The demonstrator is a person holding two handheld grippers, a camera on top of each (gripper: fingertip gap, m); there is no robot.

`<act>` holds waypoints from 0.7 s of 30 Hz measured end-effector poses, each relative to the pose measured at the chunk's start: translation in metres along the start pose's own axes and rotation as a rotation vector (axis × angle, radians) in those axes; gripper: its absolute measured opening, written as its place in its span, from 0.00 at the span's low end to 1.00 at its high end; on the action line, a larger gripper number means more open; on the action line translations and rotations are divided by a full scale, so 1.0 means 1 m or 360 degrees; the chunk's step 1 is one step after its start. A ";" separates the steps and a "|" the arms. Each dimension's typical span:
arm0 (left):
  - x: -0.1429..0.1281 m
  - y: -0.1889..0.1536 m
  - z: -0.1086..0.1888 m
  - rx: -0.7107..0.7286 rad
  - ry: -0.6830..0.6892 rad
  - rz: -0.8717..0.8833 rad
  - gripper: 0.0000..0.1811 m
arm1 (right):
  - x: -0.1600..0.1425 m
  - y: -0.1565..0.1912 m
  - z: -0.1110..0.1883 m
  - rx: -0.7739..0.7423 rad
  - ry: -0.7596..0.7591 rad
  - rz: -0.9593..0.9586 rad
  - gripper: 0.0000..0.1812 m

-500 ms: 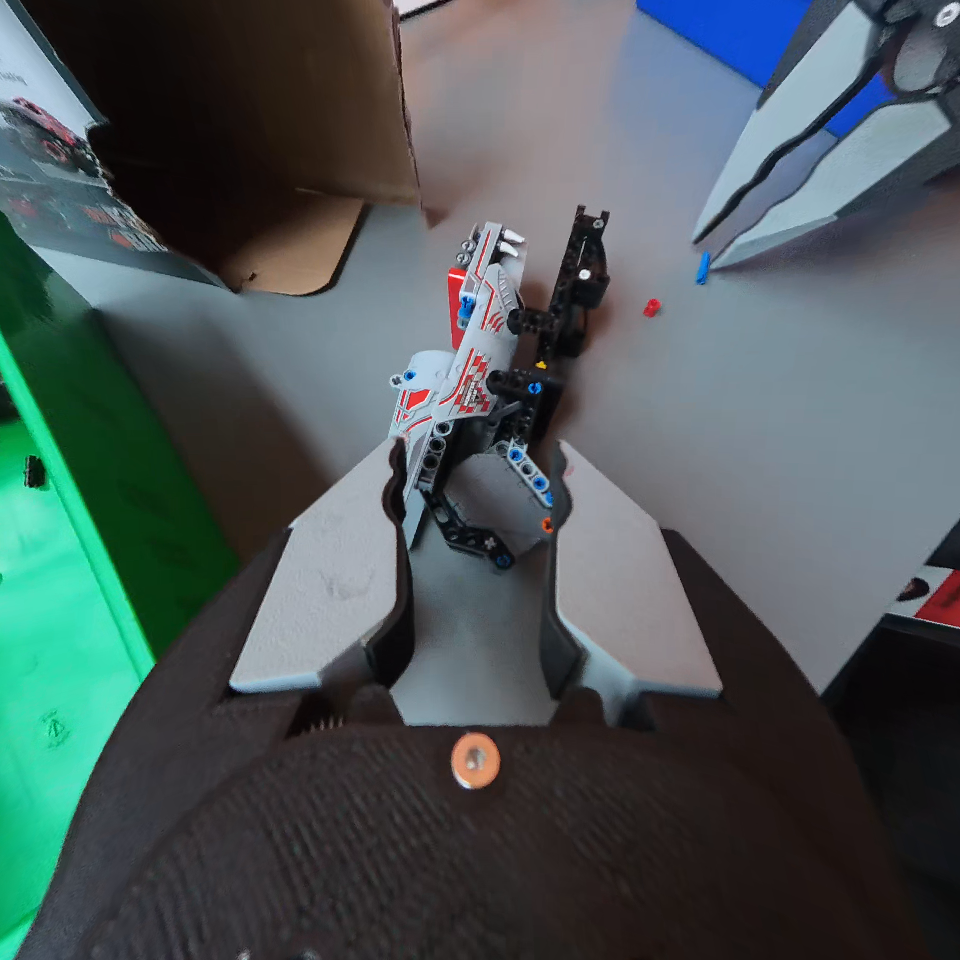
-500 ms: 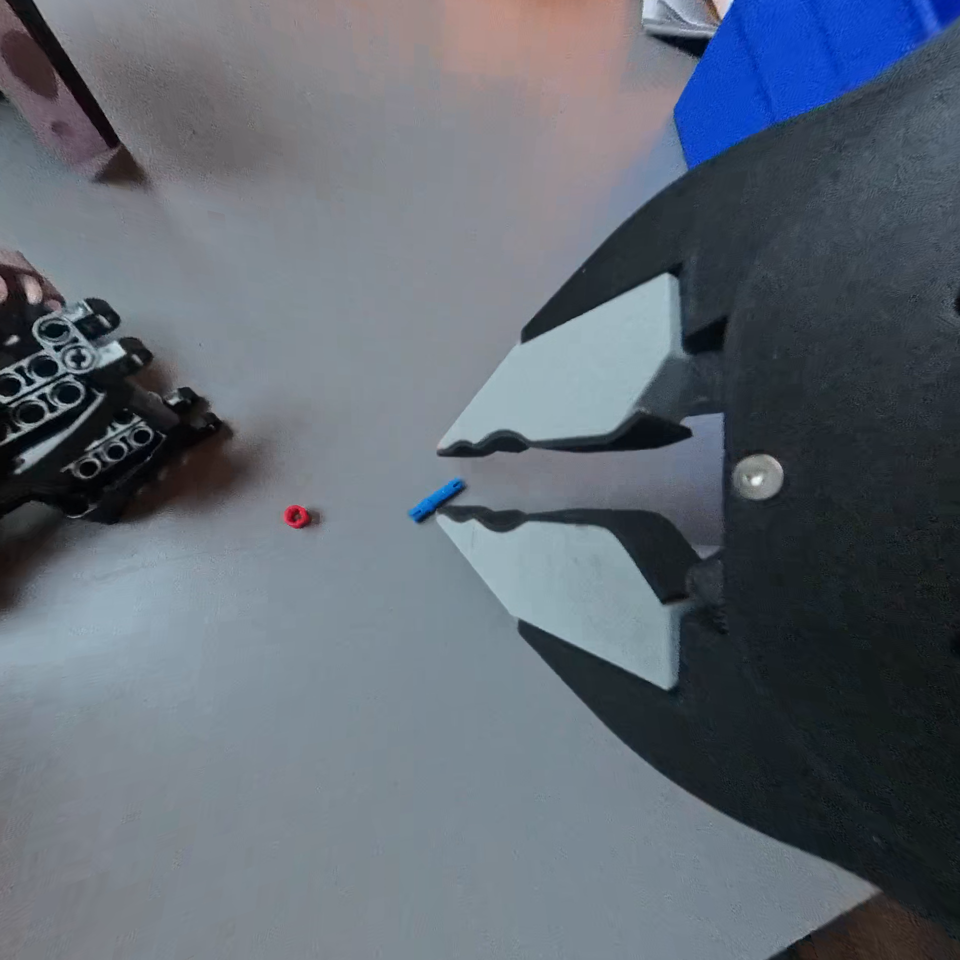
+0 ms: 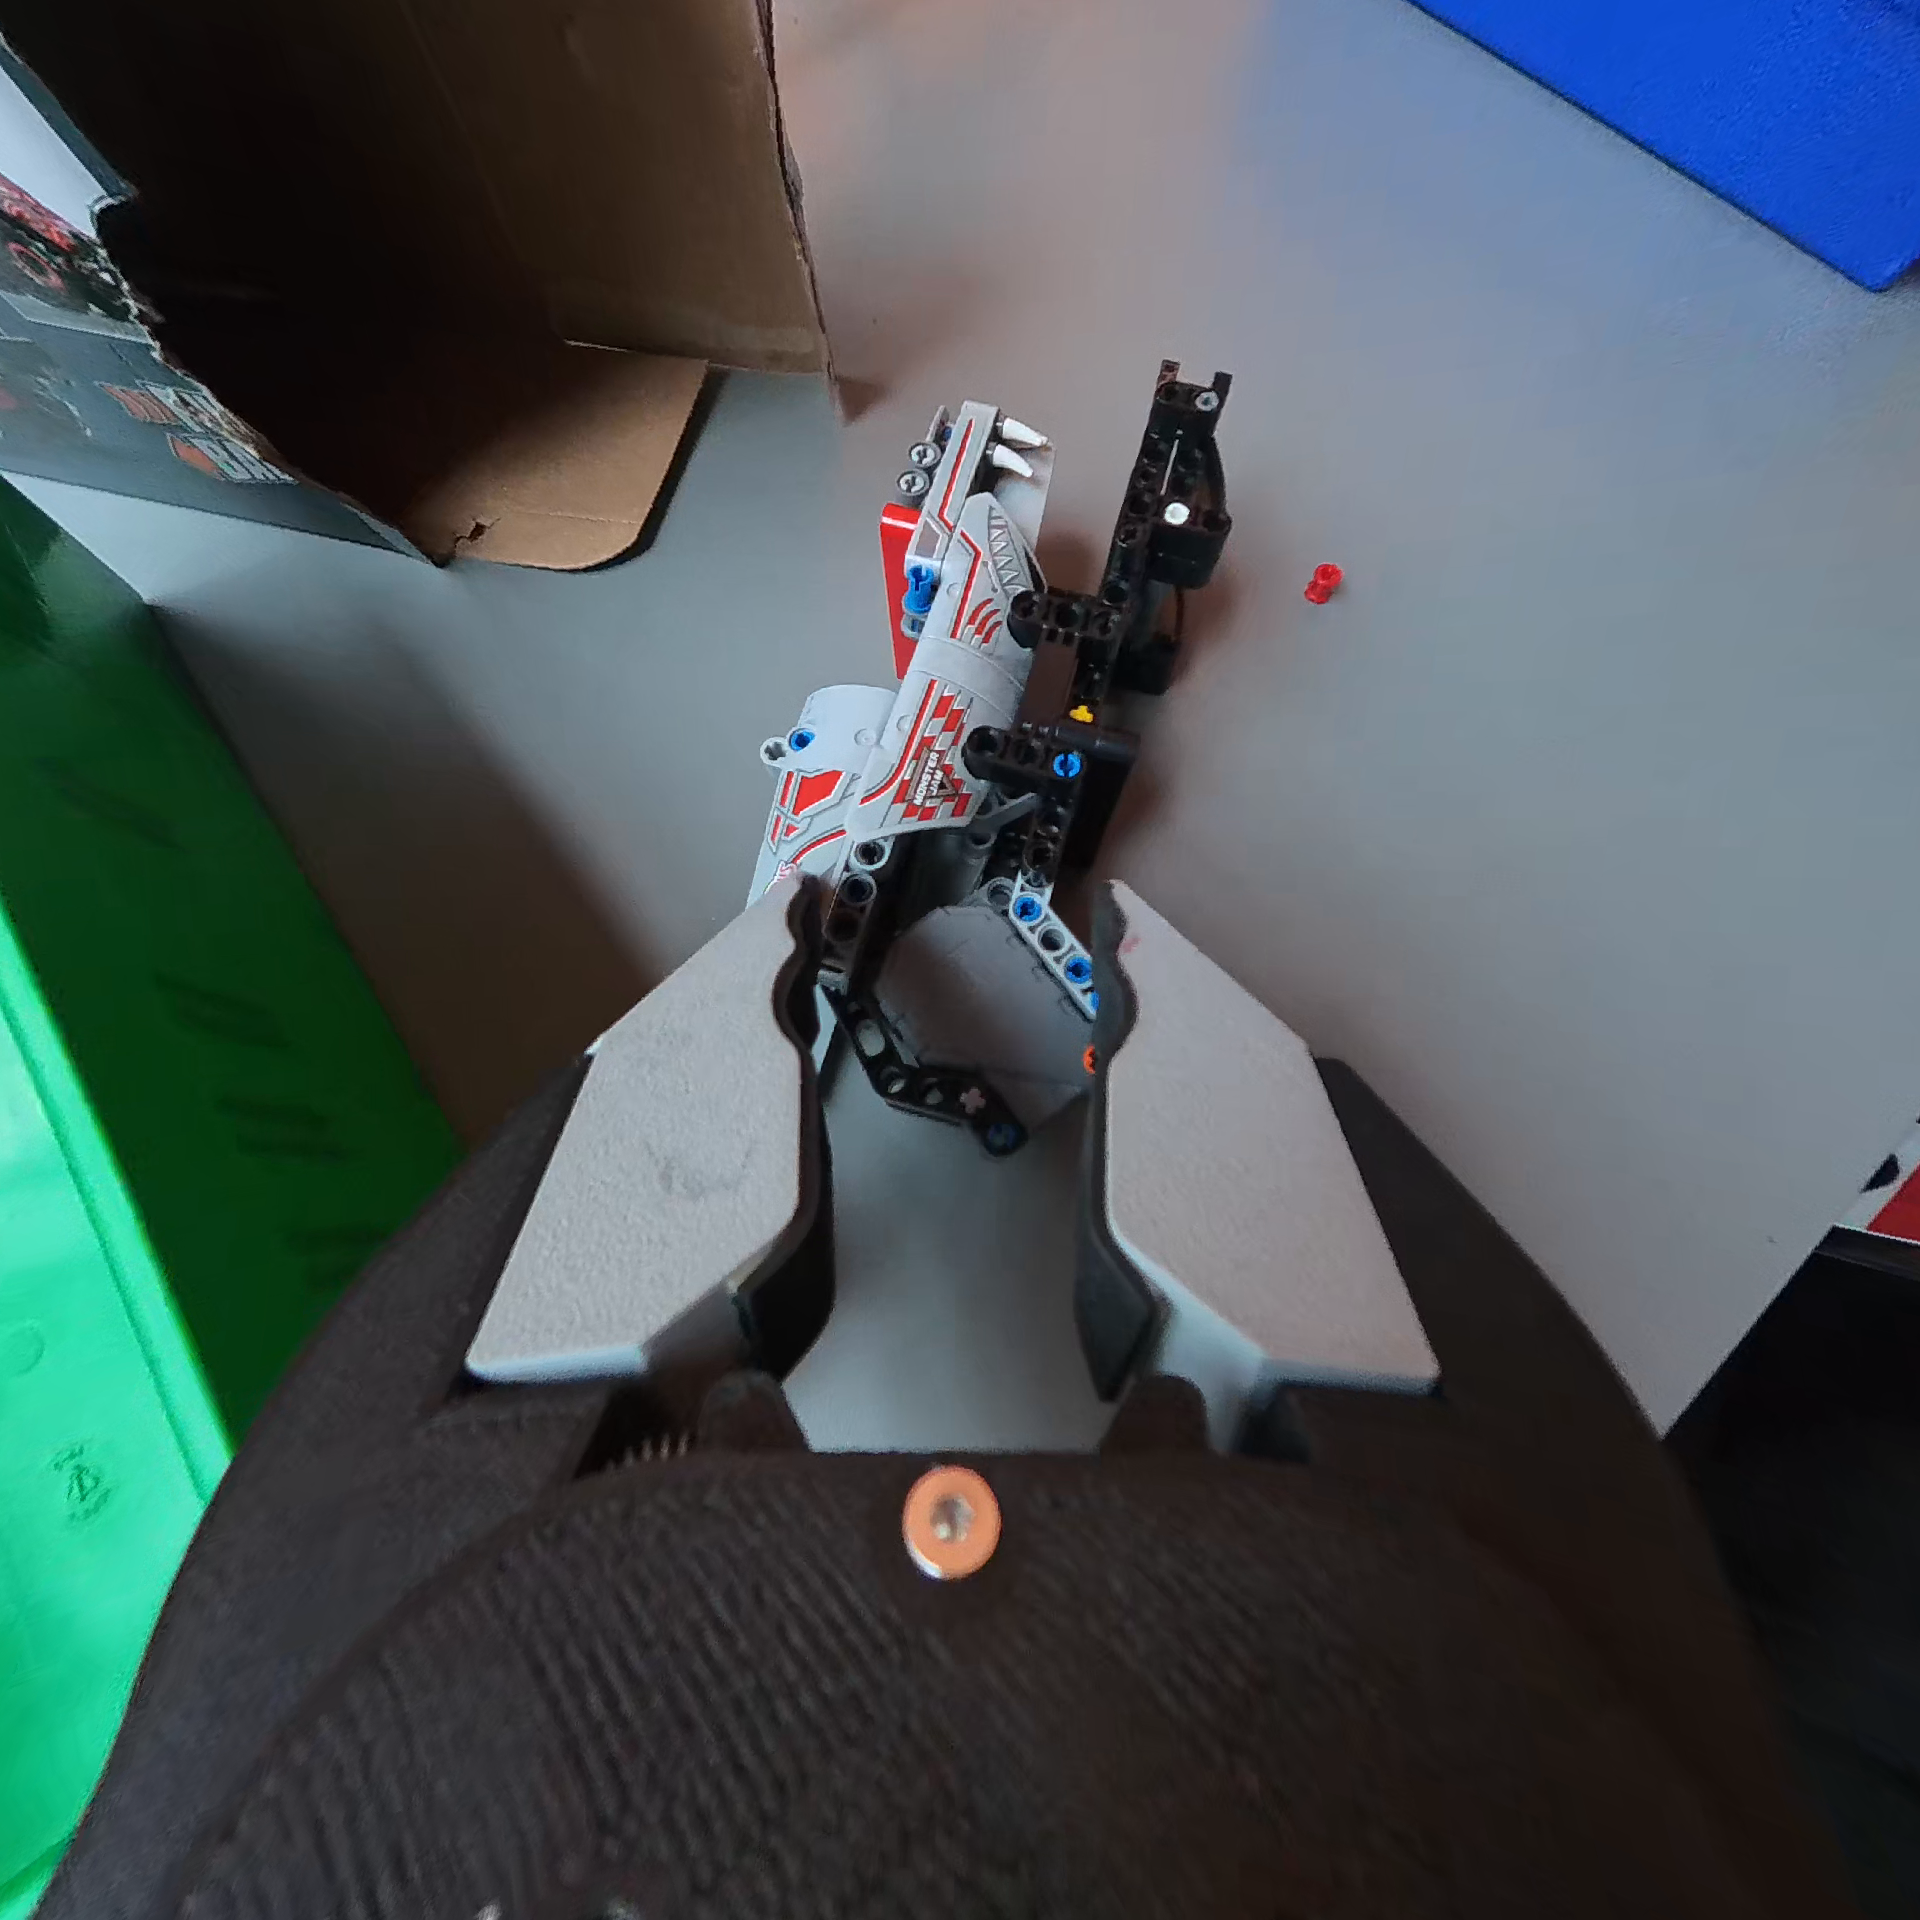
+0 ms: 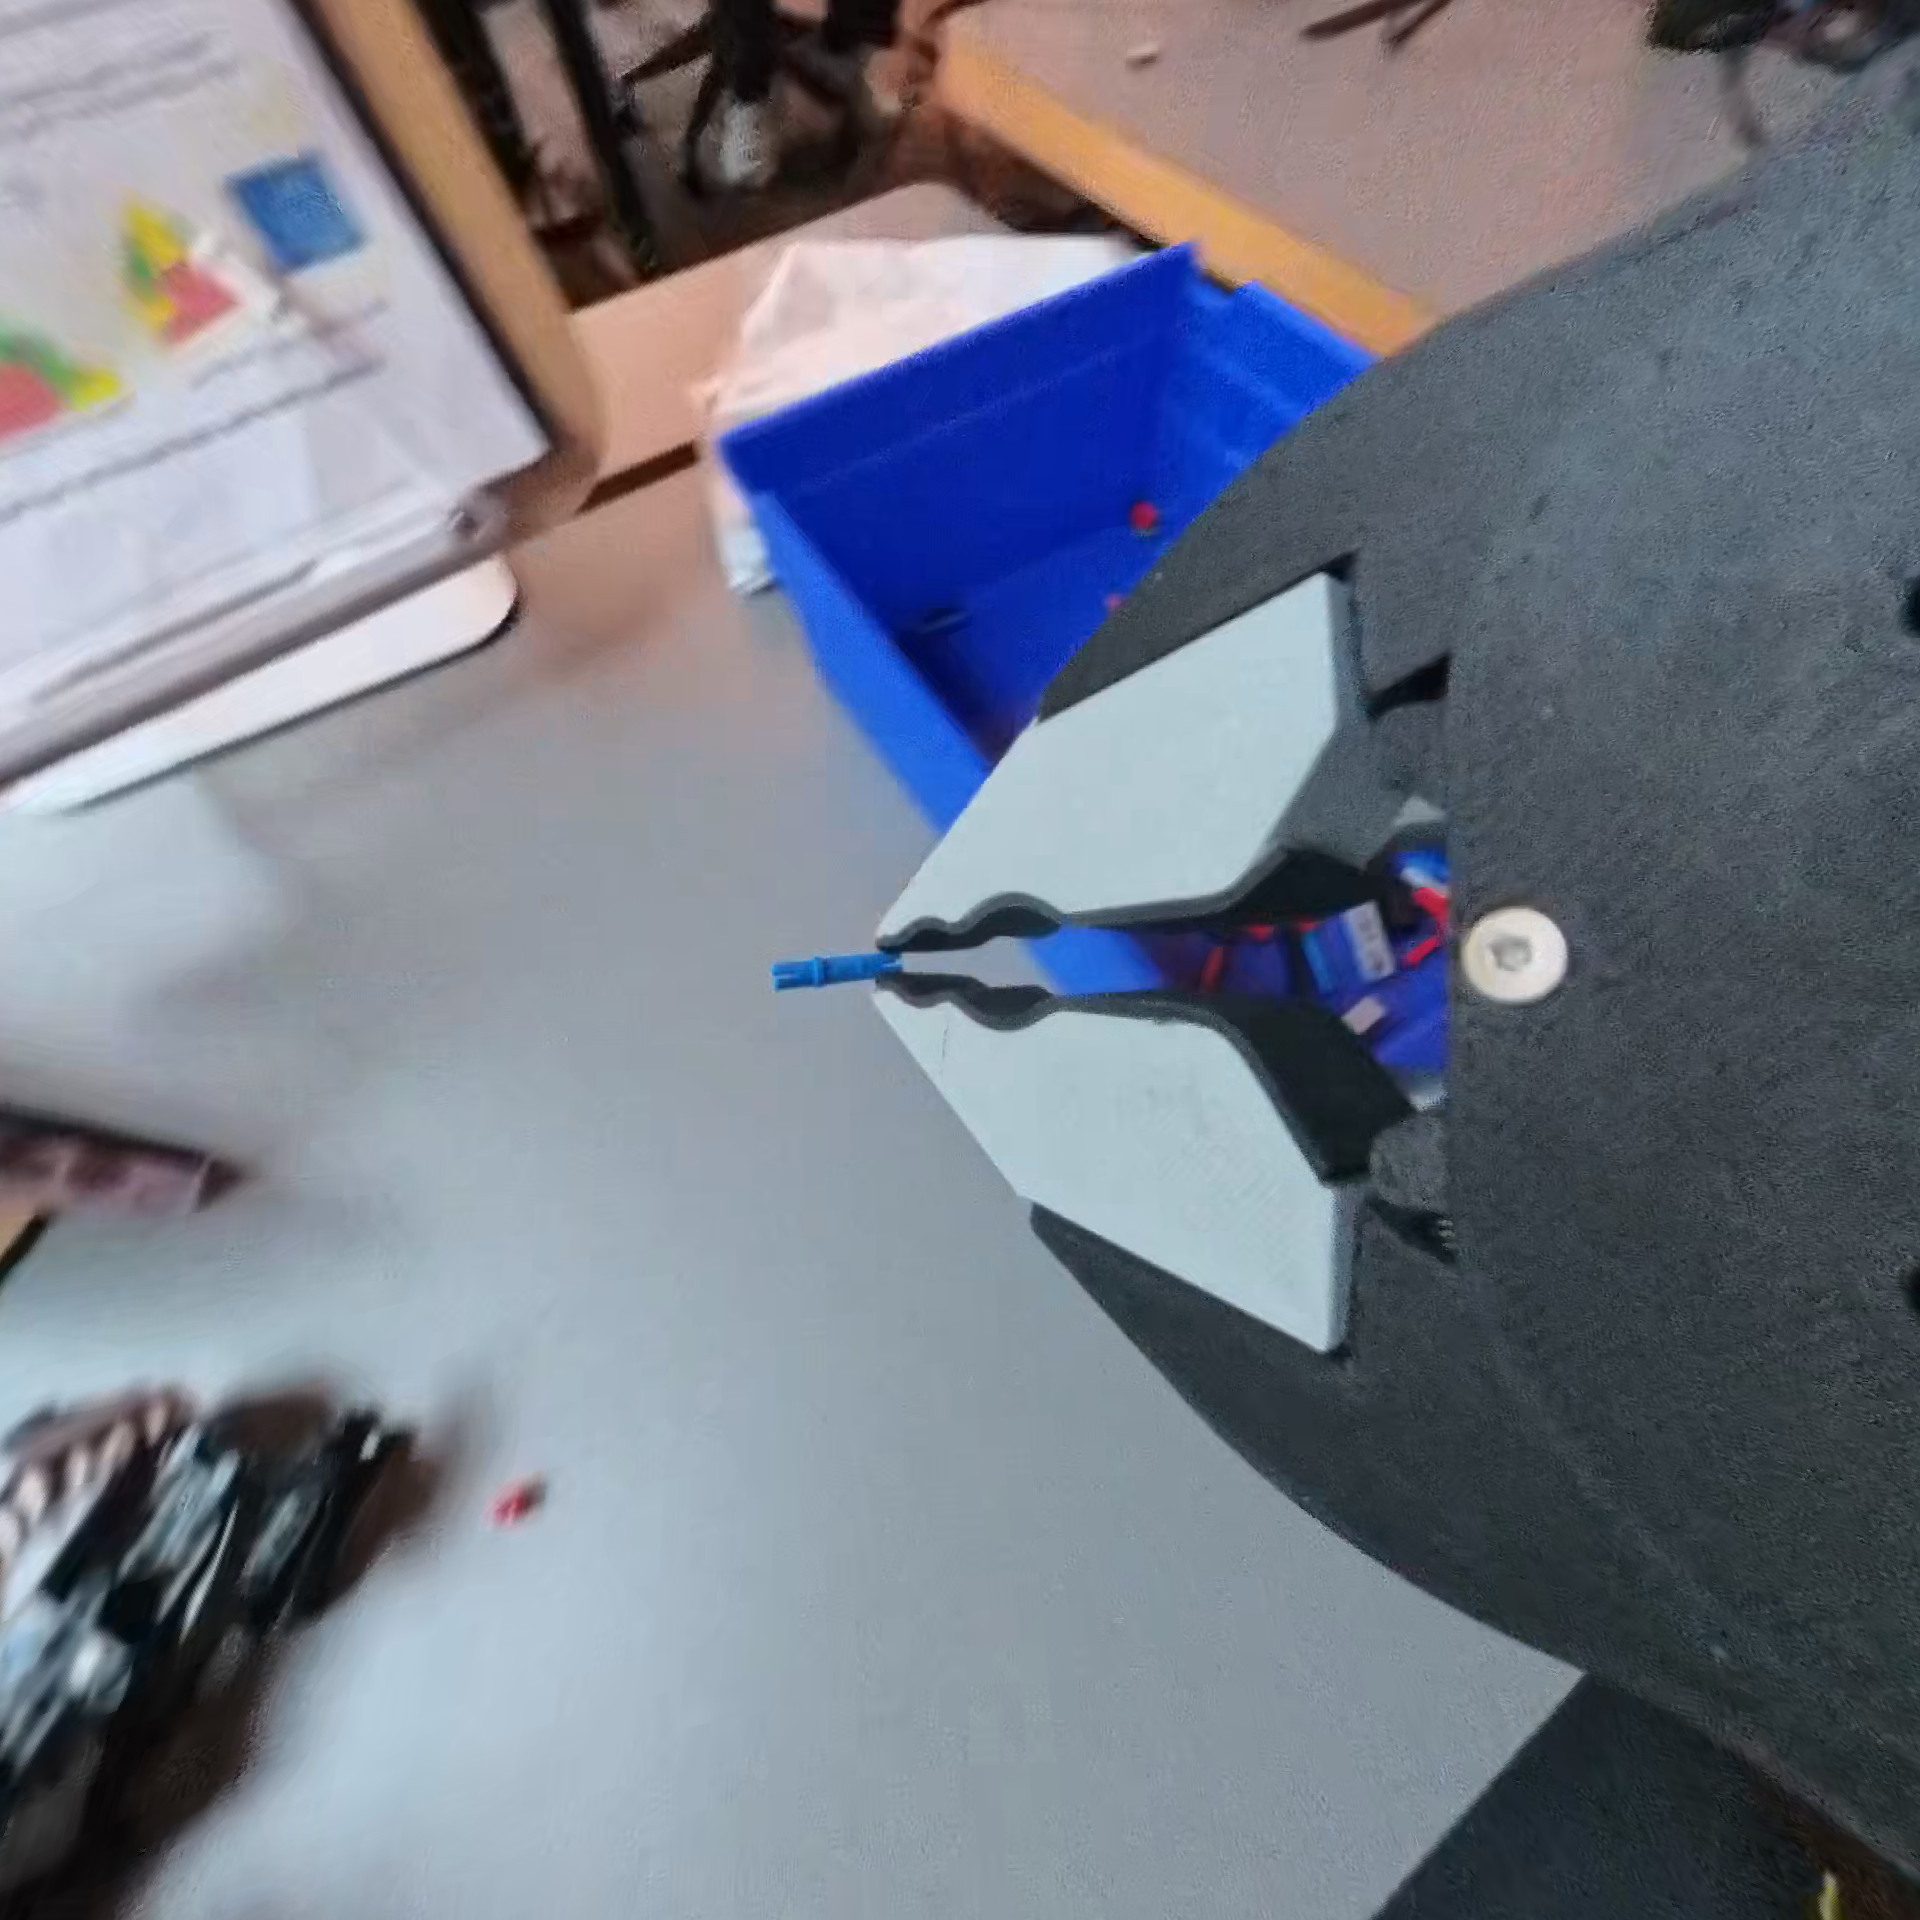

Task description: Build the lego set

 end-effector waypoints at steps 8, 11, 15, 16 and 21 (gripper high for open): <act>0.001 -0.005 0.002 -0.0005 0.0011 -0.0031 0.27 | -0.123 -0.036 0.005 0.0144 0.0193 -0.0664 0.11; 0.001 -0.007 0.001 -0.0027 0.0016 -0.0018 0.26 | -0.137 -0.030 0.000 0.0215 0.0307 -0.0715 0.24; 0.001 -0.006 0.001 -0.0011 0.0015 -0.0029 0.26 | -0.082 -0.014 0.013 0.0218 -0.0107 -0.0683 0.22; 0.001 -0.005 0.001 -0.0011 0.0011 -0.0018 0.26 | -0.057 0.000 0.016 0.0285 -0.0273 -0.0633 0.22; 0.002 -0.008 -0.001 -0.0033 -0.0003 -0.0006 0.27 | 0.032 0.095 -0.038 0.0617 -0.0481 -0.0395 0.17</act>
Point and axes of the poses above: each gripper's, where its closed fingertips meet, z back along the fingers, x out of its top, y = z × x across the jaws, the point moved 3 cm from there along z, back along the fingers, and after that the axes turned 13 degrees about x, right-handed, at the moved point
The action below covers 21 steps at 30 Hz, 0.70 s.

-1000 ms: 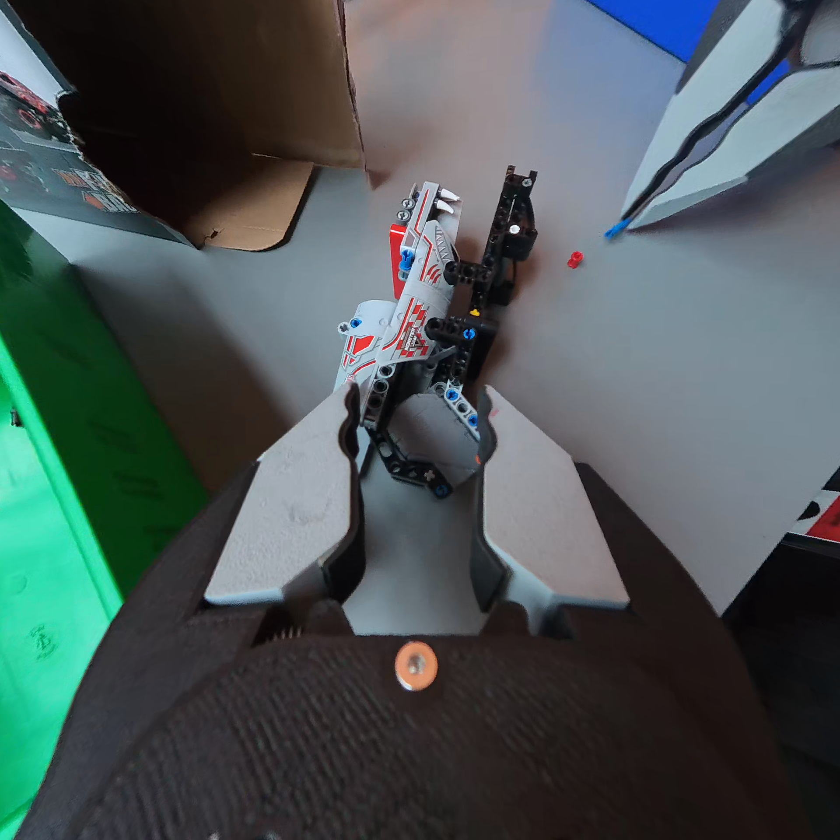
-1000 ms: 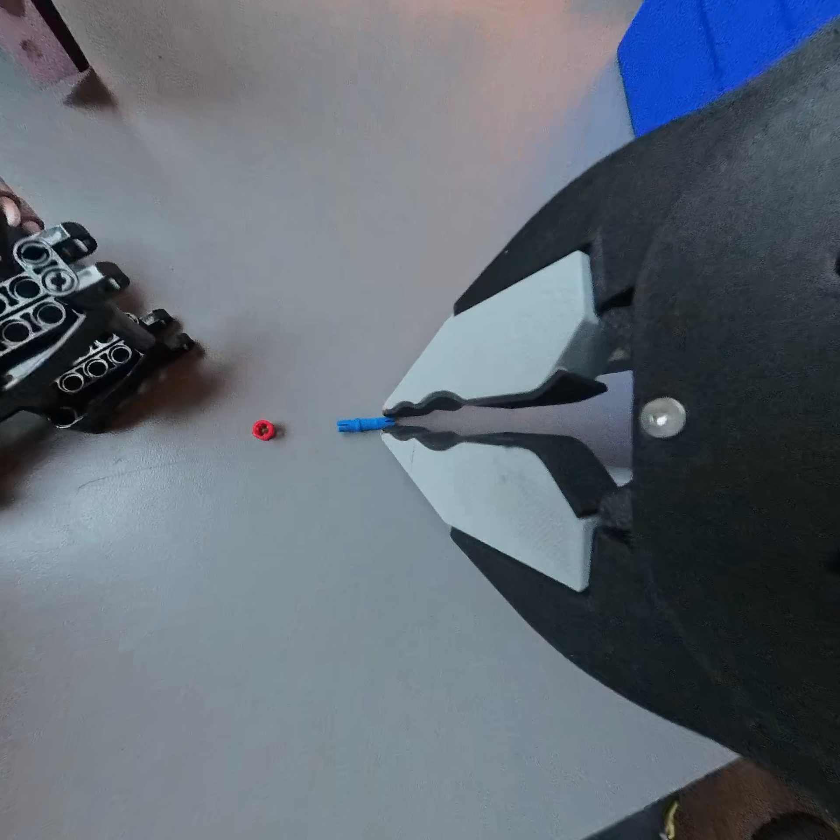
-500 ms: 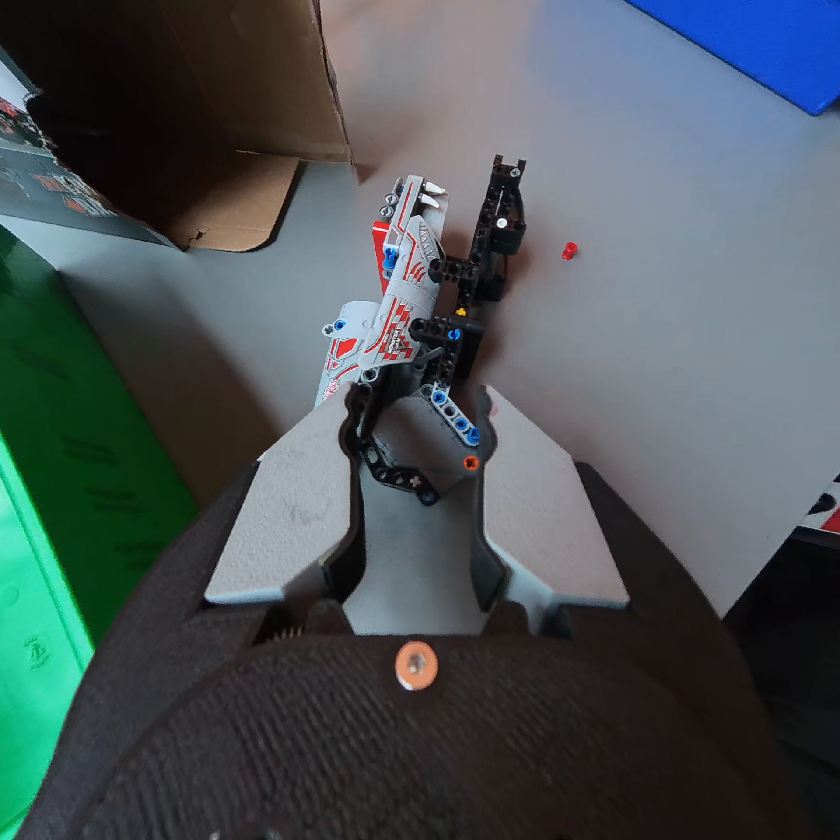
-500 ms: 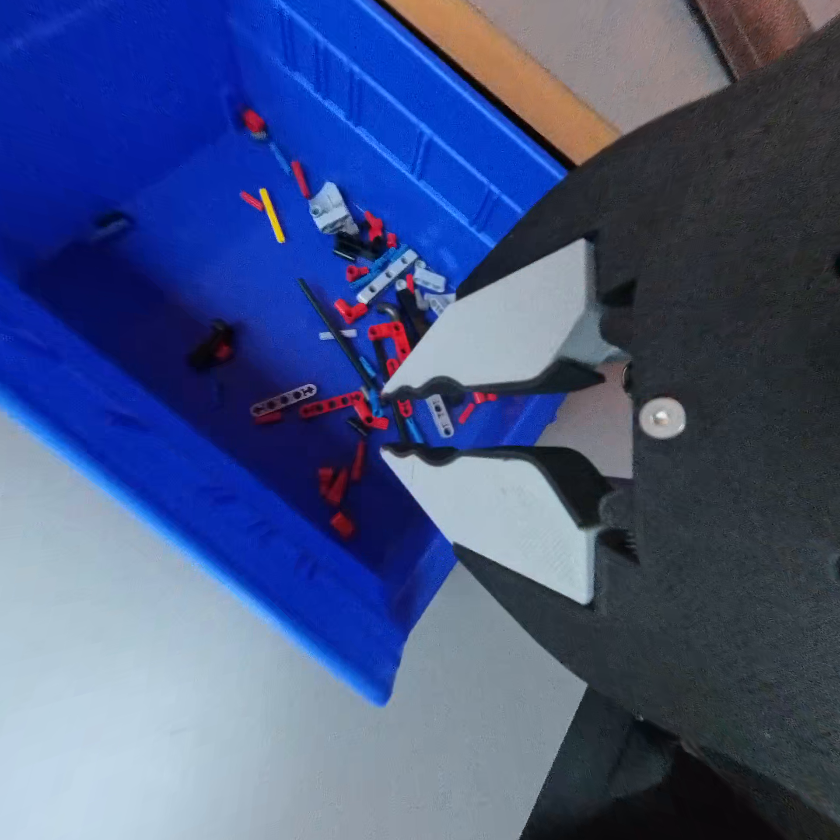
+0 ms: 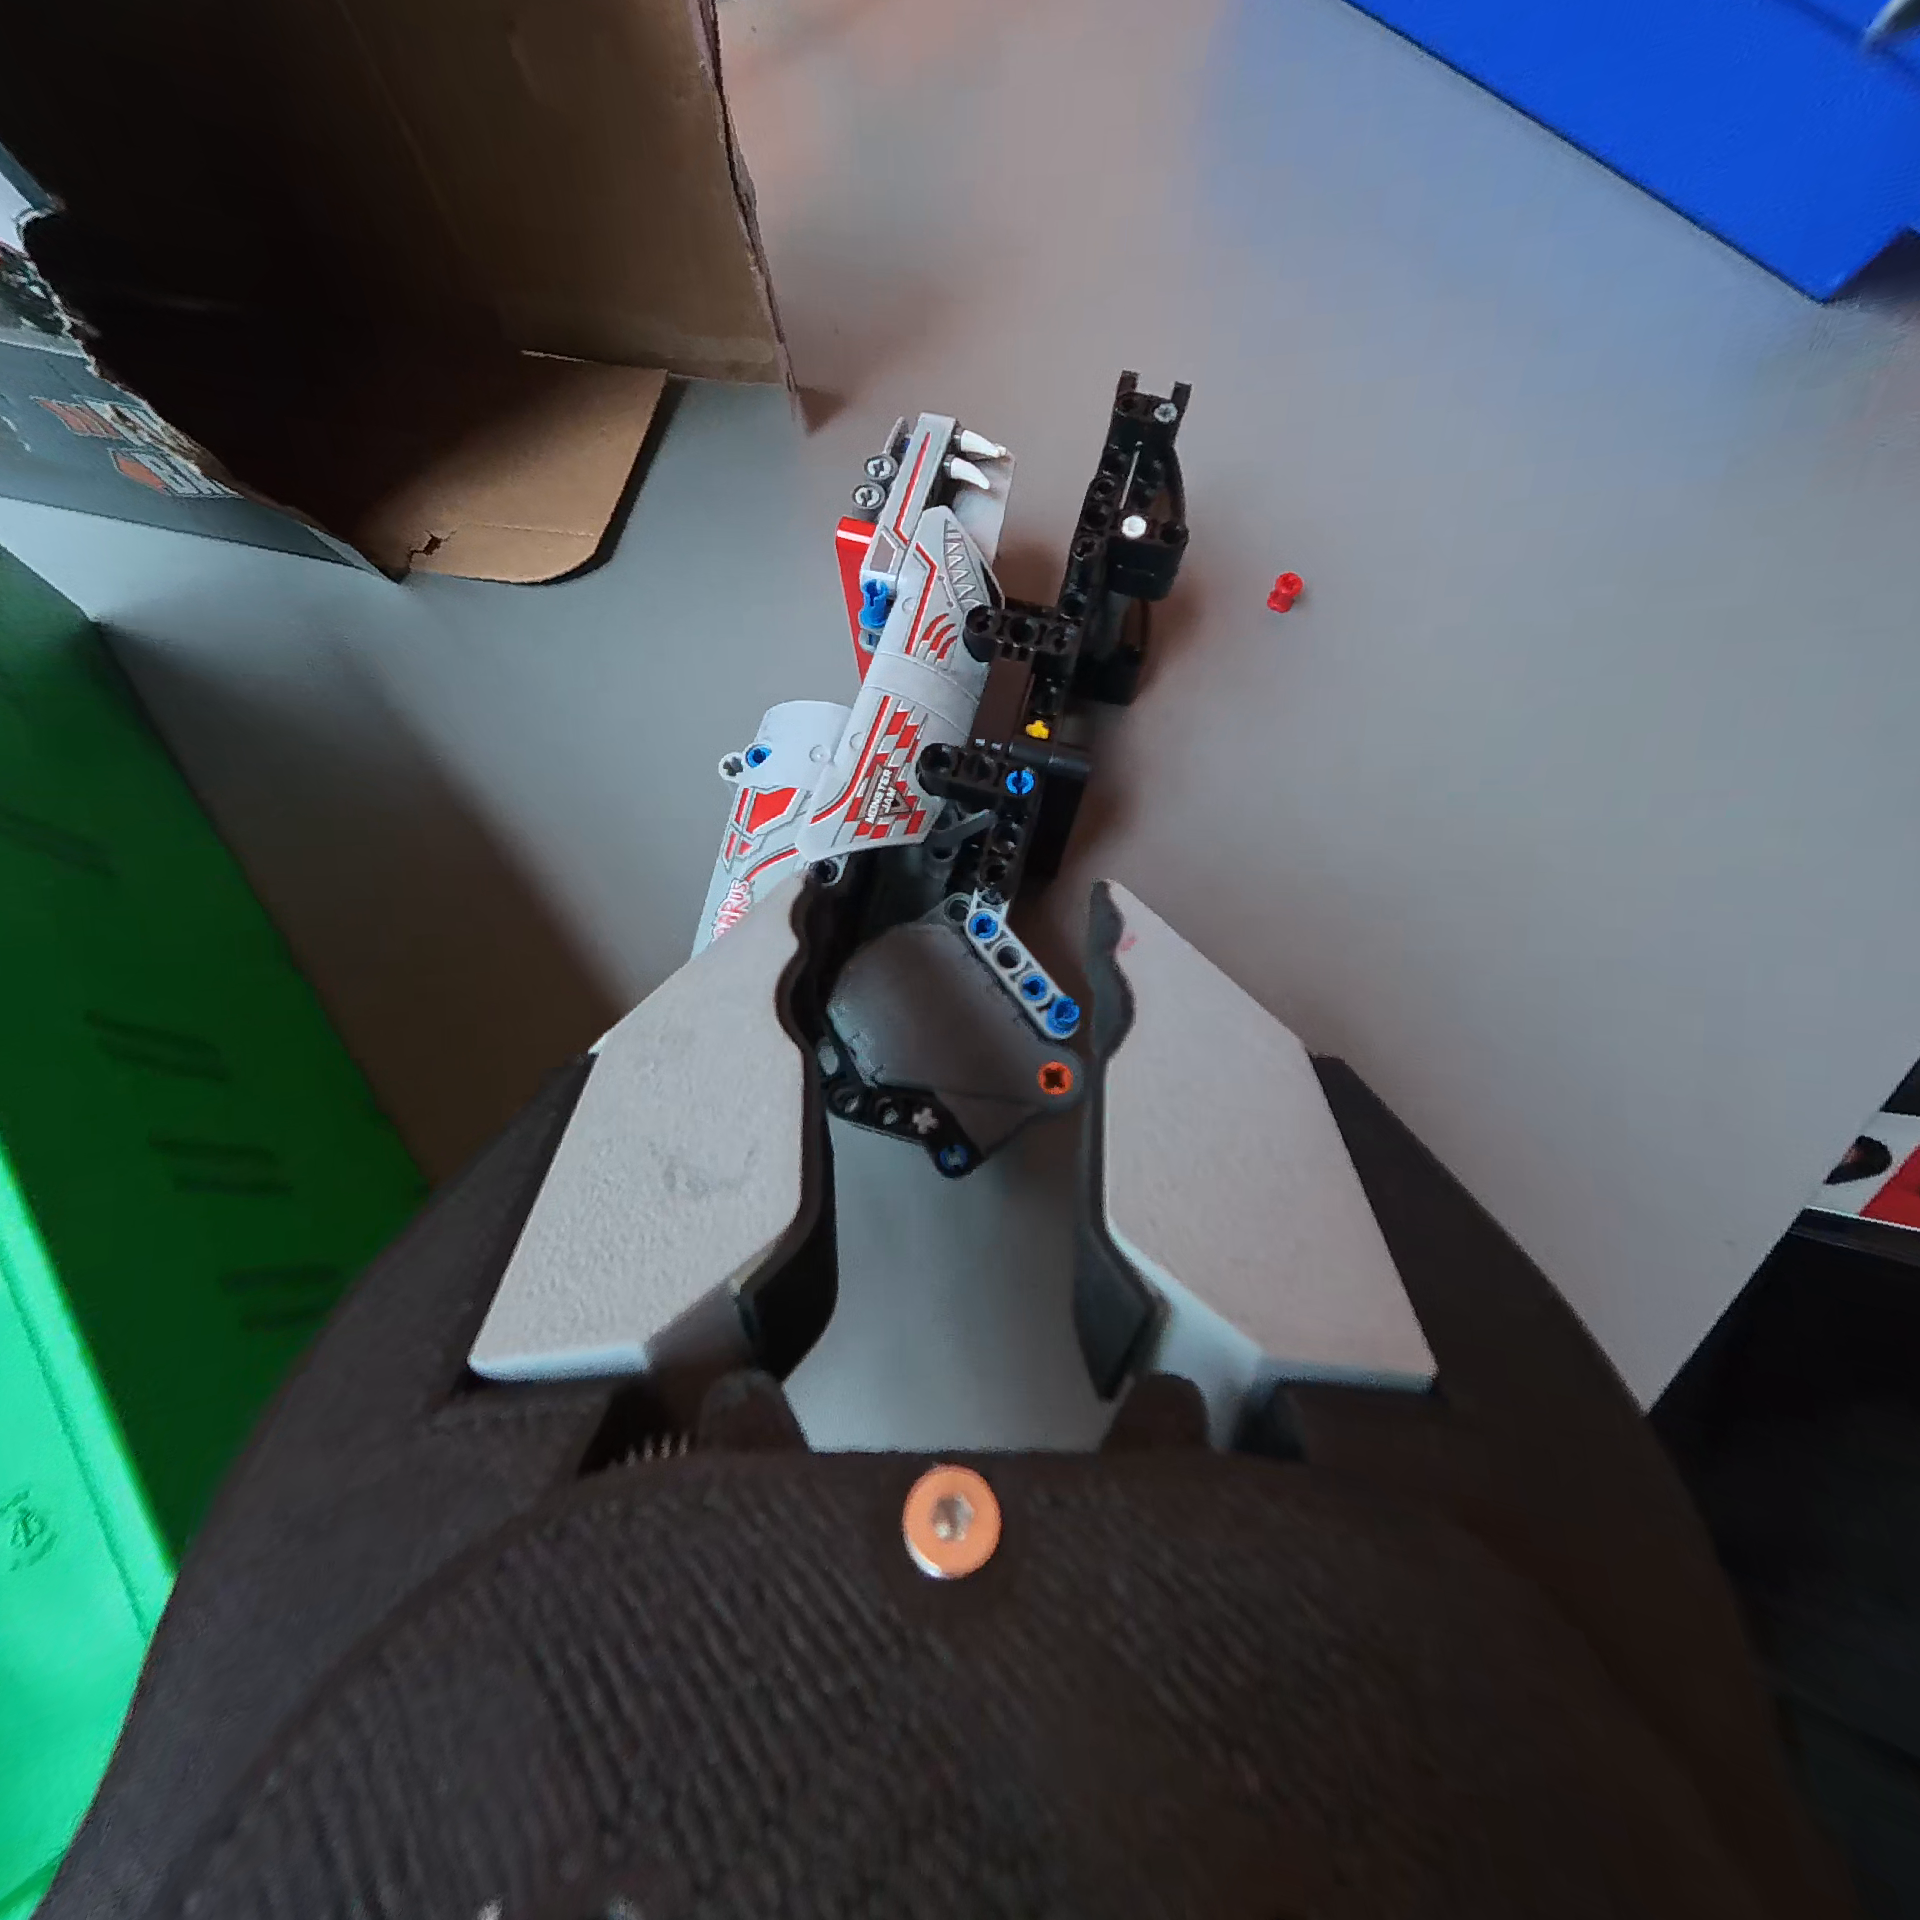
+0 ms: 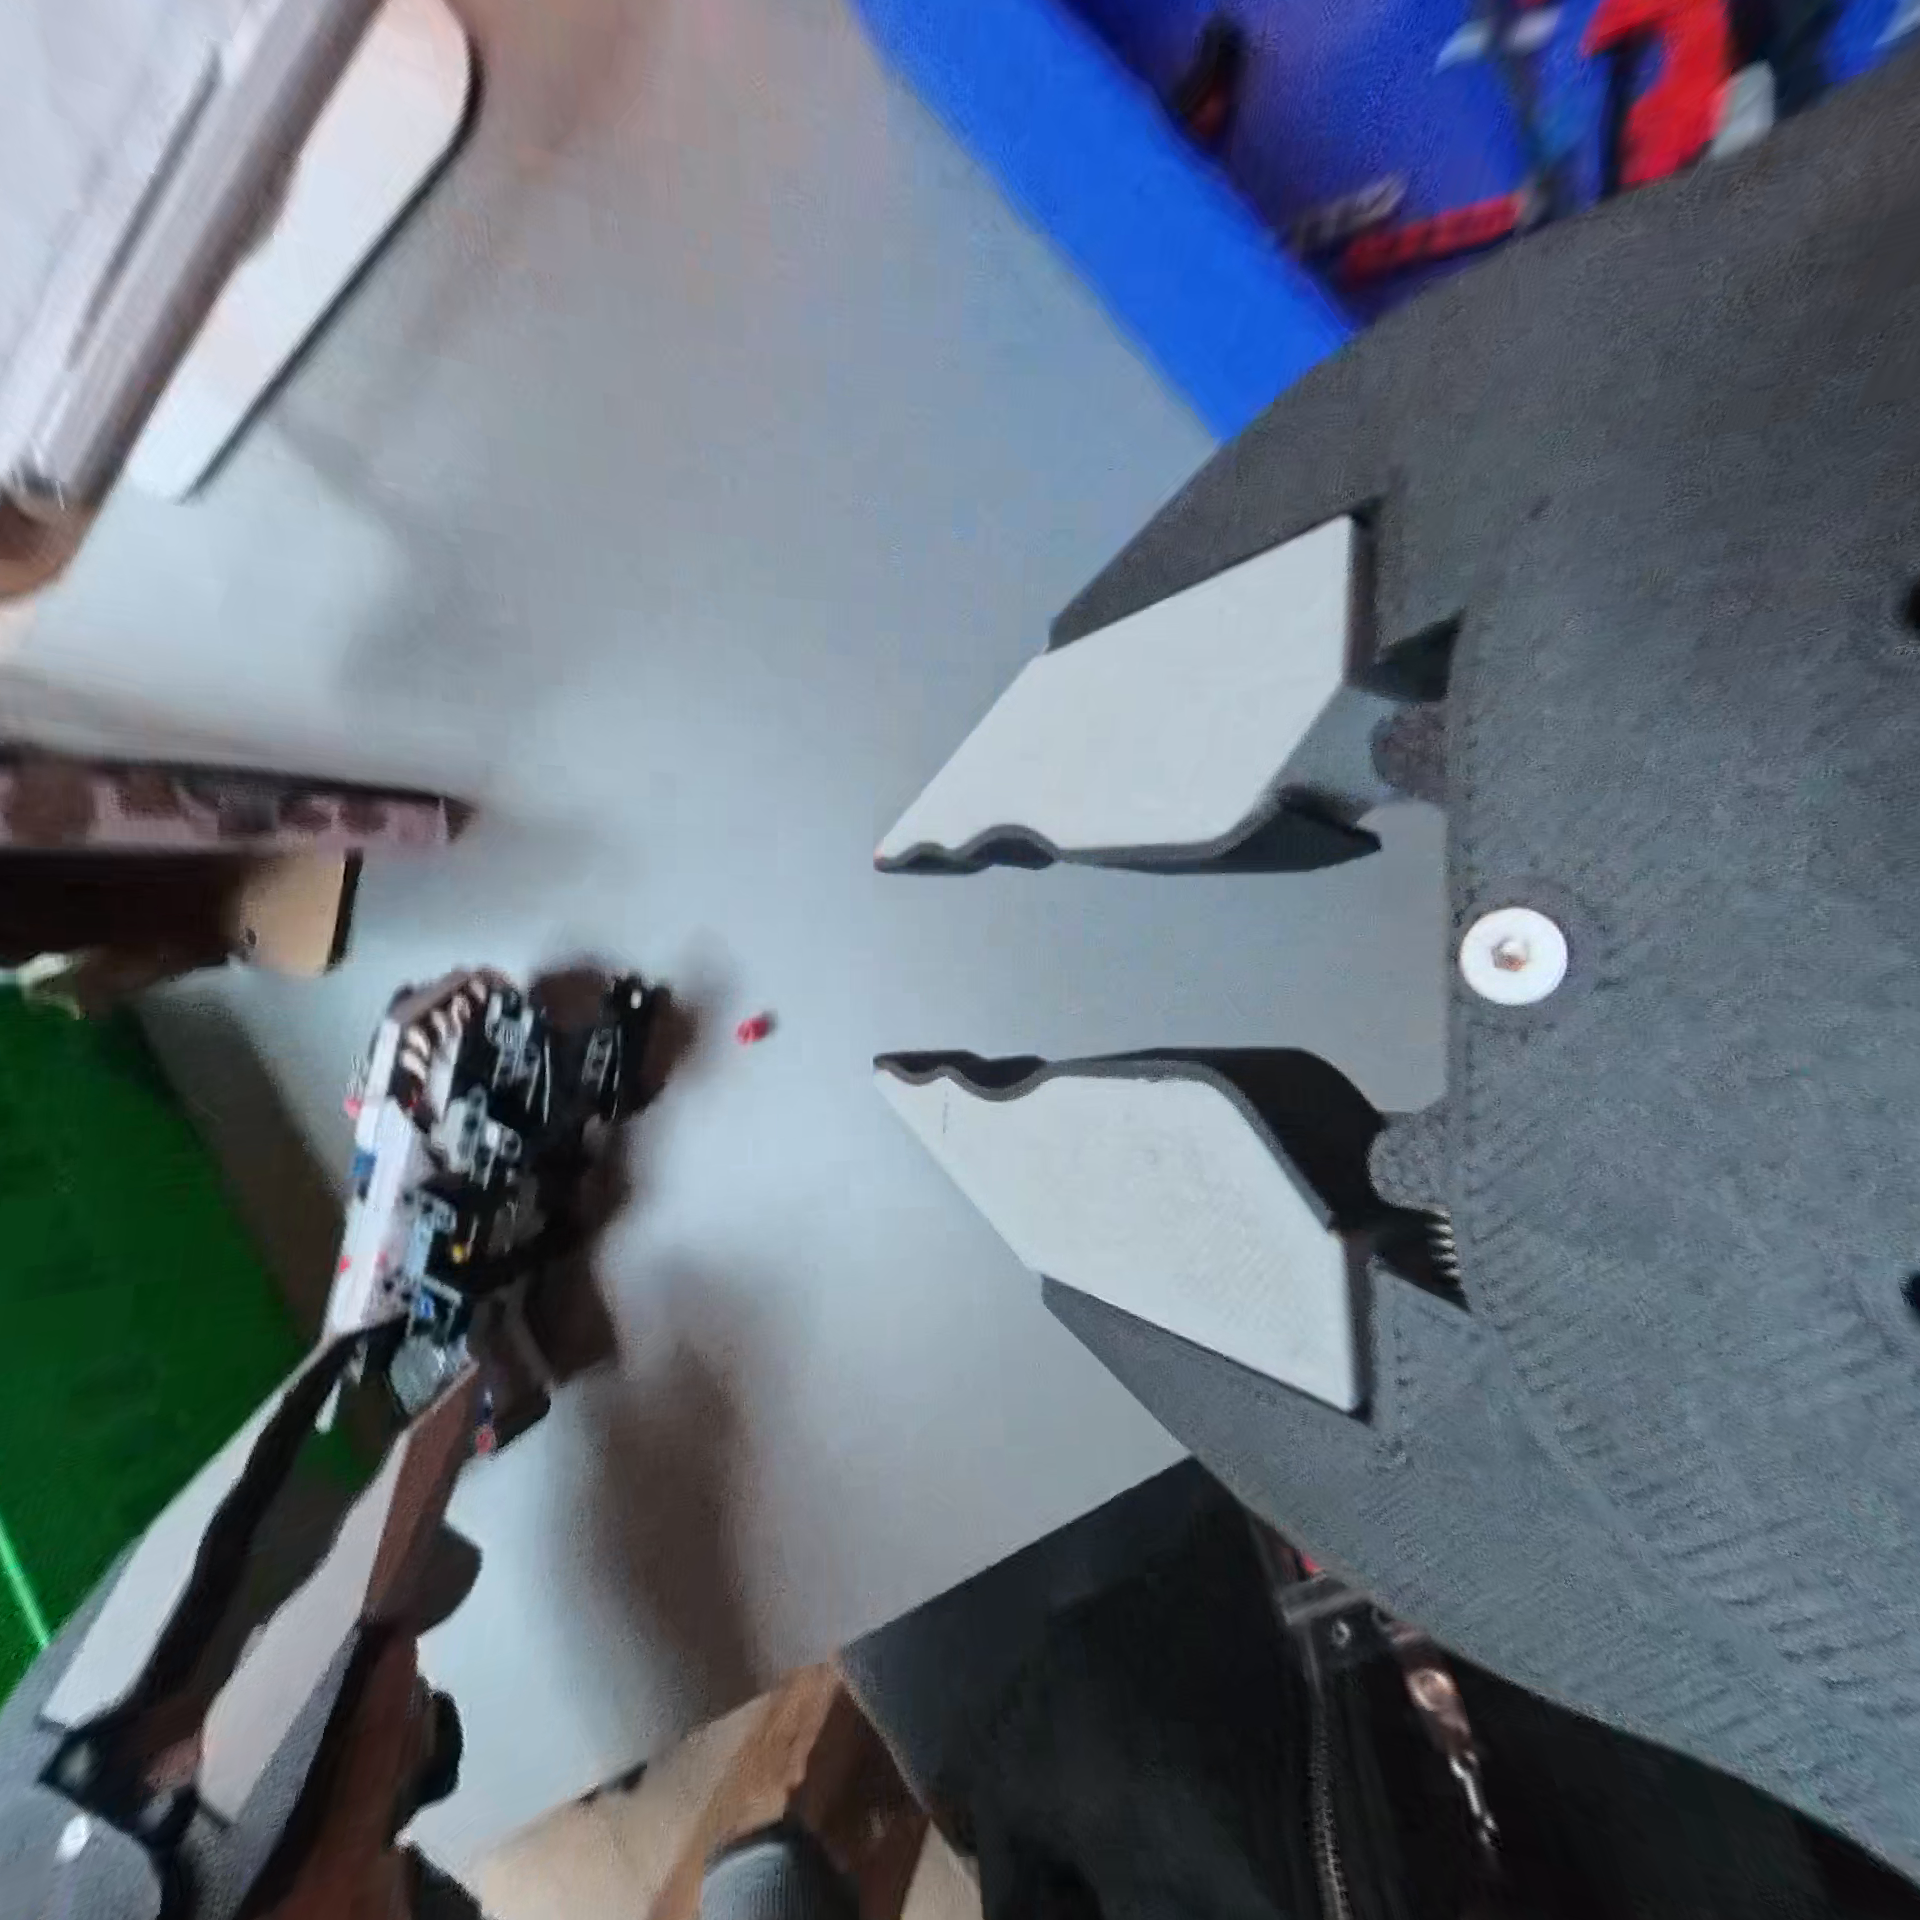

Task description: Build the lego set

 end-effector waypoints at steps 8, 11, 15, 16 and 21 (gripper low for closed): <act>-0.002 -0.002 0.003 0.0002 0.0001 -0.0039 0.27 | -0.016 -0.021 -0.120 -0.0025 0.0271 0.0152 0.16; -0.002 -0.001 0.002 -0.0009 -0.0005 -0.0031 0.27 | -0.014 -0.023 -0.126 0.0023 0.0253 0.0144 0.07; -0.002 0.002 0.002 -0.0025 -0.0015 -0.0003 0.25 | -0.014 -0.022 -0.119 0.0072 0.0237 0.0102 0.02; -0.002 0.002 0.002 -0.0025 -0.0018 0.0002 0.25 | -0.010 -0.021 -0.111 0.0062 0.0185 0.0104 0.02; -0.001 0.002 0.000 -0.0006 -0.0031 -0.0003 0.26 | 0.017 -0.011 -0.035 0.0017 -0.0082 0.0138 0.02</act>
Point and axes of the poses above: each gripper's, where its closed fingertips meet, z back along the fingers, x out of its top, y = z × x across the jaws, the point moved 3 cm from there along z, back along the fingers, and after that the axes turned 13 degrees about x, right-handed, at the moved point
